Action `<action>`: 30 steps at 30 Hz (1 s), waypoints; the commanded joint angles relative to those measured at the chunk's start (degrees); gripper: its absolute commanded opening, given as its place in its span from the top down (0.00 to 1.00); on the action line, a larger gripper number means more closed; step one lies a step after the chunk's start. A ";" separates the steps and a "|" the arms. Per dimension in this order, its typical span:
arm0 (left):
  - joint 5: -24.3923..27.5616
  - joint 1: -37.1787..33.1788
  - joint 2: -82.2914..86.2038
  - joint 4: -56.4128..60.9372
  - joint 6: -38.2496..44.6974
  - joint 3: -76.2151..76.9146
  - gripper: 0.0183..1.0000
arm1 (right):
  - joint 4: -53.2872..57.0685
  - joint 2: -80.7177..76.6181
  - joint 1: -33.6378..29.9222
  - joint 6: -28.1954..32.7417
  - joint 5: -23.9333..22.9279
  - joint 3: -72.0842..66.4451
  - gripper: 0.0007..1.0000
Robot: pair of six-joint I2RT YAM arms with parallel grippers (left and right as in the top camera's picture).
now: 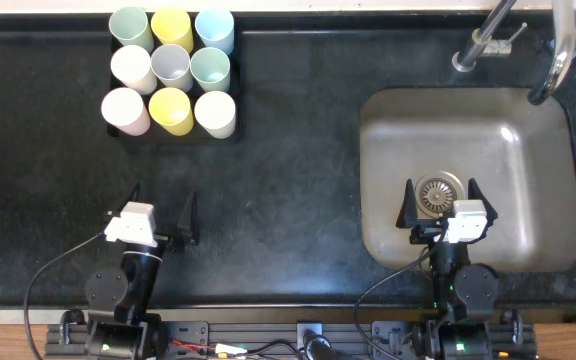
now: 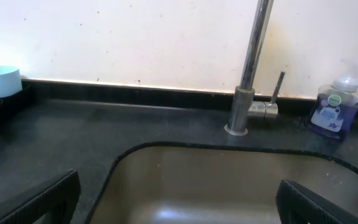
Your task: Store Cups
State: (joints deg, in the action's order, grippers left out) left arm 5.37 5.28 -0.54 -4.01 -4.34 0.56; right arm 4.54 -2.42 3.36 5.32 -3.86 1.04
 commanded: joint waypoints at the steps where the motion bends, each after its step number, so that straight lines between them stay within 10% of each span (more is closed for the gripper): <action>1: 0.13 0.22 0.42 -0.11 -0.46 -0.11 0.00 | -0.35 0.44 -0.37 -0.20 -0.07 -0.76 0.00; 30: 0.13 0.22 0.42 -0.11 -0.46 -0.11 0.00 | -0.35 0.44 -0.37 -0.20 -0.07 -0.76 0.00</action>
State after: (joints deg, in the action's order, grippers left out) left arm 5.37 5.28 -0.54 -4.03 -4.34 0.56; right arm 4.56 -2.42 3.36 5.32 -3.88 1.04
